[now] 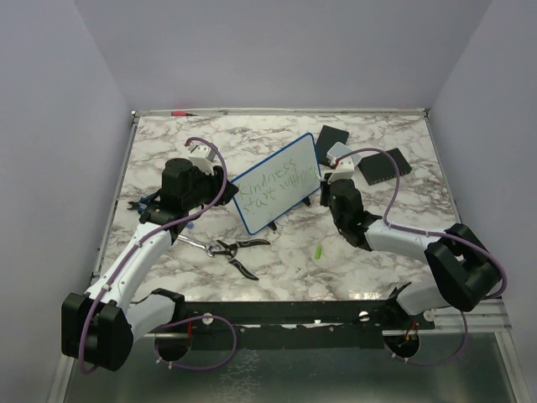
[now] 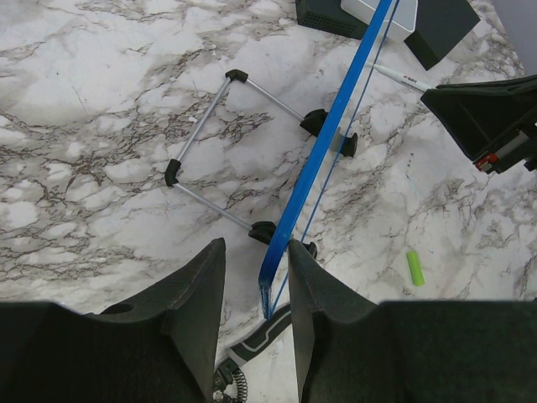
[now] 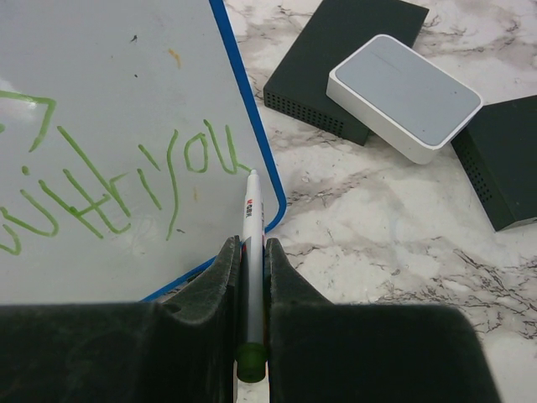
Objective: Write a sentence on the whiteboard
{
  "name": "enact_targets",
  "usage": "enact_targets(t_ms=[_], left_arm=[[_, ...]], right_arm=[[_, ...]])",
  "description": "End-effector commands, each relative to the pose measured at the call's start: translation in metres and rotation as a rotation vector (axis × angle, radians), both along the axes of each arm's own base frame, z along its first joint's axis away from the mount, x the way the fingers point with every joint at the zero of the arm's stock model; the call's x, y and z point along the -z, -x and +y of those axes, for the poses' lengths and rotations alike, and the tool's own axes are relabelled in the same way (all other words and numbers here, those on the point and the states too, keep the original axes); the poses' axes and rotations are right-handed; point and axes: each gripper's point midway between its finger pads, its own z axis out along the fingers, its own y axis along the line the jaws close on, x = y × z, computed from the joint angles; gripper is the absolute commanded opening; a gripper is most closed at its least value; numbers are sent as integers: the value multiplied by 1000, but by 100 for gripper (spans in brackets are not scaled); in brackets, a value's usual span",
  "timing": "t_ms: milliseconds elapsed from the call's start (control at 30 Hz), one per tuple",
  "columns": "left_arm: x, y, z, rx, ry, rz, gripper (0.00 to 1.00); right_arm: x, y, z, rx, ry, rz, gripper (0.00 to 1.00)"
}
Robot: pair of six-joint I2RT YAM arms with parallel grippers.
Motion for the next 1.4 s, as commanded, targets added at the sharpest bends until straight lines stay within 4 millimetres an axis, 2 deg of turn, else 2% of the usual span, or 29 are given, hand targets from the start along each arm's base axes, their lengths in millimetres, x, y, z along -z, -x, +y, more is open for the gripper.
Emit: enact_targets(t_ms=[0, 200, 400, 667, 867, 1367], left_arm=[[-3, 2, 2, 8, -5, -17, 37], [-3, 3, 2, 9, -3, -18, 37], [-4, 3, 2, 7, -2, -20, 37], [-4, 3, 2, 8, 1, -21, 37], [-5, 4, 2, 8, 2, -23, 37], [-5, 4, 1, 10, 1, -23, 37]], right_arm=[[0, -7, -6, 48, 19, -6, 1], [-6, -6, -8, 48, 14, -20, 1], [-11, 8, -11, 33, -26, -13, 1], [6, 18, -8, 8, -57, 40, 1], [15, 19, -7, 4, -56, 54, 1], [15, 11, -4, 4, -57, 31, 1]])
